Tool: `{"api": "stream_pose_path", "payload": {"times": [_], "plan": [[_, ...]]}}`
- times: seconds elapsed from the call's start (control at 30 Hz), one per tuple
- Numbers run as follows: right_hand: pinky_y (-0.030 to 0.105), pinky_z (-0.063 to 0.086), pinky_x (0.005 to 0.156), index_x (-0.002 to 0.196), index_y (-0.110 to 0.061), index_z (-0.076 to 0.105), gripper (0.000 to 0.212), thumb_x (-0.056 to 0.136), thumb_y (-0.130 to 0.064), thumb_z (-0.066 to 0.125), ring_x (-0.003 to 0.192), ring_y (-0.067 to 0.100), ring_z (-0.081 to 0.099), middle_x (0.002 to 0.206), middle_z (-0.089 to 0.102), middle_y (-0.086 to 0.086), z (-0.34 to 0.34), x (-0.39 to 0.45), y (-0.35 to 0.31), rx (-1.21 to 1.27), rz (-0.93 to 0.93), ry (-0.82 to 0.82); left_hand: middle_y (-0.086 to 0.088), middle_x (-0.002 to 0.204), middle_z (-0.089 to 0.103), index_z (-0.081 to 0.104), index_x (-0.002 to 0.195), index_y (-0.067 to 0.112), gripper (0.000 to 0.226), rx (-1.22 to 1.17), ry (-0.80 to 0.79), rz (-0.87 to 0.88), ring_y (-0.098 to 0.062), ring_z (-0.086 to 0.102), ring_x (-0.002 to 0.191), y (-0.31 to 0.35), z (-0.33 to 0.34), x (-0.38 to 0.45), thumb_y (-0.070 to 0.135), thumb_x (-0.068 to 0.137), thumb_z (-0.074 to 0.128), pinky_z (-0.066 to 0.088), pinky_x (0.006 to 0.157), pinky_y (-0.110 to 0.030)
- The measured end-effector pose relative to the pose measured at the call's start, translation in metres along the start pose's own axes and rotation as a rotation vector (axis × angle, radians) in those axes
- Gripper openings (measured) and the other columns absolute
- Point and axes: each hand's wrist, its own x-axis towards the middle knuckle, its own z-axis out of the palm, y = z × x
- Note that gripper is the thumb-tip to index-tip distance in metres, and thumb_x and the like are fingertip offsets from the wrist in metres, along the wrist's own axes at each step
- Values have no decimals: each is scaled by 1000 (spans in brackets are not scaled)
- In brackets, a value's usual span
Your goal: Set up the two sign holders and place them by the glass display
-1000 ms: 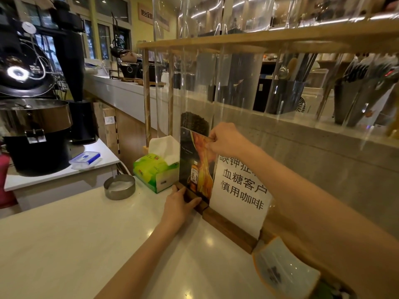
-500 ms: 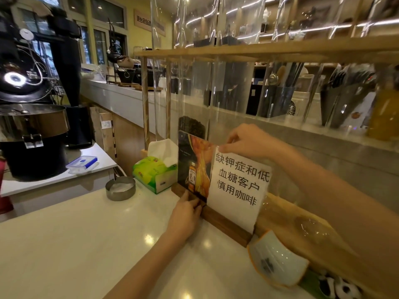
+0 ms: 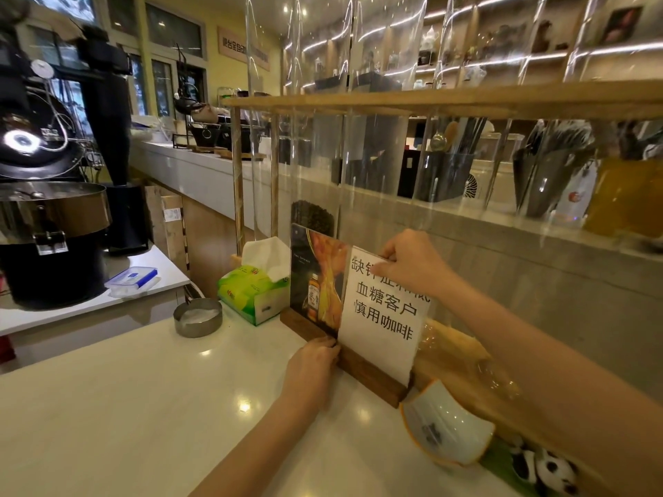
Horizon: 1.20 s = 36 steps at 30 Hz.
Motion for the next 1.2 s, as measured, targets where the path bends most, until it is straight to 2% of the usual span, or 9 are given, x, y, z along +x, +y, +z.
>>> {"api": "stream_pose_path", "payload": {"times": [0.17,0.37,0.73,0.9,0.97,1.07,1.13,1.2], "plan": [[27,56,65,93,2,70,22,80,-16,66,70,16,63,92,74,15,1,1,2,2,1,18,-5,136,54,56,125,12,36,25,-31,-20,-19,45,129,1,-4,3,13,94,39,38,105,-29],[12,44,54,96,-2,70,22,81,-18,66,68,11,60,95,74,14,2,0,3,11,-4,20,-6,139,52,55,126,11,38,37,-16,6,-19,44,131,3,-4,3,9,92,40,35,108,-28],[13,46,54,97,-2,70,23,81,-18,66,69,11,61,97,74,13,1,-1,2,-2,4,4,-2,143,47,51,129,17,39,61,-25,25,-15,39,135,0,-3,5,11,91,44,32,111,-25],[24,55,61,96,1,68,23,81,-17,65,74,17,66,96,73,15,-2,-2,-1,-38,-5,-28,-7,135,55,57,123,11,35,76,-70,18,-20,47,128,1,-4,7,9,90,45,38,108,-29],[33,59,68,97,1,67,23,83,-18,63,79,22,68,96,72,14,-4,-3,-4,-84,-9,-52,-7,125,61,62,115,12,30,51,-85,8,-19,54,119,1,-6,8,14,91,44,44,101,-30],[40,59,70,98,-2,64,24,86,-21,57,80,25,68,97,71,14,-3,-3,-6,-208,-14,-81,-7,111,67,66,105,12,27,-16,-149,-5,-20,60,104,3,-15,8,26,92,46,48,86,-29],[41,58,72,105,-4,60,27,87,-24,54,84,27,66,101,68,14,-1,-5,-9,-281,-22,-68,-7,115,66,63,111,13,28,-71,-226,-17,-20,60,105,5,-25,7,27,90,49,47,87,-29],[33,53,77,116,-6,53,34,88,-26,54,96,27,62,113,63,13,1,-9,-14,-308,-52,-24,-7,123,63,57,120,15,34,-109,-276,-24,-20,58,111,6,-36,6,26,89,52,47,94,-31]]}}
